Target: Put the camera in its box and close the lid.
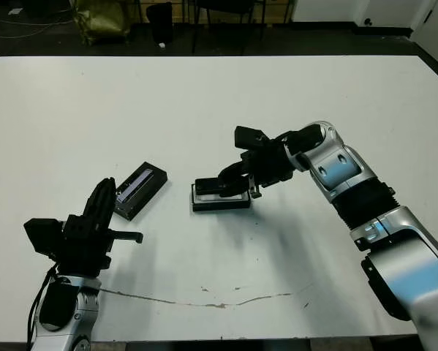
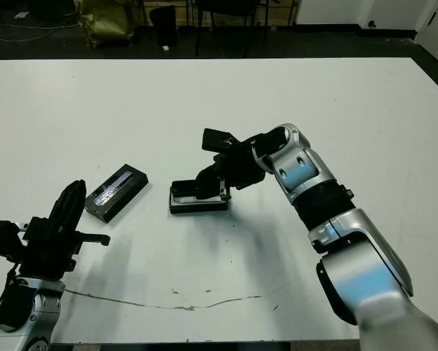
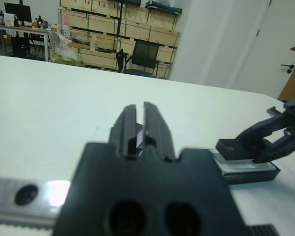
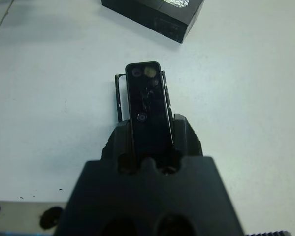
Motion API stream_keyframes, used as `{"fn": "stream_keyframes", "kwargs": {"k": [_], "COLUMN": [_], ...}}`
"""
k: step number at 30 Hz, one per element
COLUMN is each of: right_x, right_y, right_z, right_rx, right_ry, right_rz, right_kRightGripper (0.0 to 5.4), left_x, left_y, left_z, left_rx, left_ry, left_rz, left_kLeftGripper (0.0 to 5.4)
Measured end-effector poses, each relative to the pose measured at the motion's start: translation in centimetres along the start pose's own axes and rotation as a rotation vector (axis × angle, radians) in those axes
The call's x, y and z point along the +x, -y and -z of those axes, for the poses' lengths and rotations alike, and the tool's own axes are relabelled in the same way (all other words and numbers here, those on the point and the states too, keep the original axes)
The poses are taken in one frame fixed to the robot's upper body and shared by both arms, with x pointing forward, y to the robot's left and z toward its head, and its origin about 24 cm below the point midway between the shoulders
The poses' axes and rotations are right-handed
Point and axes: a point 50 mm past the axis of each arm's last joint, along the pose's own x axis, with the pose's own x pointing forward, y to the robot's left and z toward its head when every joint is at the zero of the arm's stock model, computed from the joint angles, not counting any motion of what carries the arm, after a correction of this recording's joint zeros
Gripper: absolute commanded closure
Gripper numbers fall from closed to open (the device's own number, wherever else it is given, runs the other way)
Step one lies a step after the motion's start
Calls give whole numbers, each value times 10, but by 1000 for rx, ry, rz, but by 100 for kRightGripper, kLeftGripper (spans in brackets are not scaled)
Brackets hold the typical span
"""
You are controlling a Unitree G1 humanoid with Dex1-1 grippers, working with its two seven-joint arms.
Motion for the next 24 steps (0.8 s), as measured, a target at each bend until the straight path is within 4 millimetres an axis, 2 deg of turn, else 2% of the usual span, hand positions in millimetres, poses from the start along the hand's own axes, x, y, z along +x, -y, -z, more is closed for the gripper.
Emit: {"fn": "stream_keyframes", "kwargs": {"k": [24], "right_x": [5], "right_y": [-4], "right_z": [4], "right_rx": [-17], "right_ry": [-47], "right_rz": [-16], "right_kRightGripper": [490], "left_x": [0], "left_y": [0], "left_z": [-1], "left_rx": [7], "left_ry": [6], "left_rz": [-4], "left_kLeftGripper": [540]}}
